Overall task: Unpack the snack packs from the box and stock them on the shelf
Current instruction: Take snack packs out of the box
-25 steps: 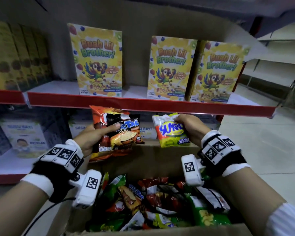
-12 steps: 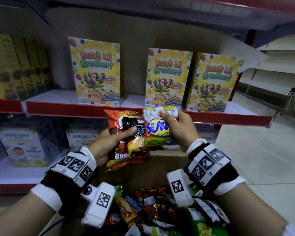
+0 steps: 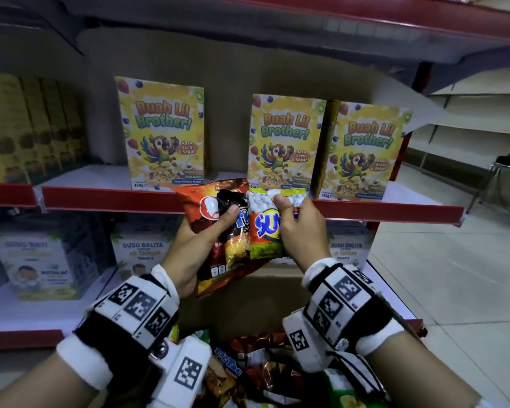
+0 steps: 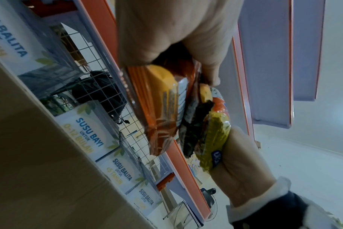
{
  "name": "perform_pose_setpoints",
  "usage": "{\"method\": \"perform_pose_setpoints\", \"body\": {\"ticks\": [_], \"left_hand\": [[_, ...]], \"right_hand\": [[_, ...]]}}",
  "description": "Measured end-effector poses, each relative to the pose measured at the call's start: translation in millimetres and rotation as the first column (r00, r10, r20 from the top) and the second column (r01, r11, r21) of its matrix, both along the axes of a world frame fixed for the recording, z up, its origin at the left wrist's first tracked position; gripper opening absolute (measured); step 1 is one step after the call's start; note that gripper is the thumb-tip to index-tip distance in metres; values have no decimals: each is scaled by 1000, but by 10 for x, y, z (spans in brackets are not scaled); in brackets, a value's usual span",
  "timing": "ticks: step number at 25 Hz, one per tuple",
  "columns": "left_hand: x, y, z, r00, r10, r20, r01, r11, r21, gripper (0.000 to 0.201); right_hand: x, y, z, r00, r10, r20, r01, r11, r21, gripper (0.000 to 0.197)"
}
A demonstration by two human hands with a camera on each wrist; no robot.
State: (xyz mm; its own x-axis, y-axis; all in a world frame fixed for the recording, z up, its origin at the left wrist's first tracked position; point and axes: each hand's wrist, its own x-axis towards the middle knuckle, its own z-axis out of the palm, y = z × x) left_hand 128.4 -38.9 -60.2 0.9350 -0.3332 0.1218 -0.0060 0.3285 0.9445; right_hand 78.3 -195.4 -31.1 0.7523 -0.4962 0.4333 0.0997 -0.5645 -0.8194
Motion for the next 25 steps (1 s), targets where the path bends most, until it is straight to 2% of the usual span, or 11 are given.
{"method": "perform_pose_setpoints", "body": {"ticks": [2,4,7,9,12,13,14,16,17,21,25], "left_hand": [[-27,-18,-8,1000,19,21,-19,1000,-6,74],[-18,-9,-17,999,28,31,-28,1000,0,73],[29,11,-6,999,43,33,-44,998,34,65],[27,0,-11,999,25,43,-28,998,57,62],[26,-9,-19,997,11,75,-17,996,83,61],[40,0,-17,996,27,88,-34,996,84,57],[58,10,-12,994,51,94,-58,995,79,53],[95,25,0,992,102,74,-105,993,44,53],[111,29,3,991,118,62,-120,993,21,56],[144,49,10,990,113,80,-114,993,7,80],[179,70,47,997,64,49,-64,998,13,107]], "right_hand": [[-12,-3,-24,1000,-24,16,25,998,-49,55],[-17,-19,-40,1000,3,-30,-4,999,-41,62],[0,-78,-27,990,45,-136,-45,999,0,59],[3,-104,-11,989,38,-144,-35,999,22,53],[13,-124,-20,992,5,-124,-7,1000,-18,55],[23,-137,-24,992,53,-110,-48,998,50,59],[23,-141,-13,982,164,-90,-142,966,215,61],[12,-149,27,919,394,-4,-323,757,568,67],[21,-161,28,890,456,23,-371,691,621,67],[20,-166,-4,865,495,-78,-405,782,474,58],[9,-259,14,874,484,-39,-391,751,532,34]]}}
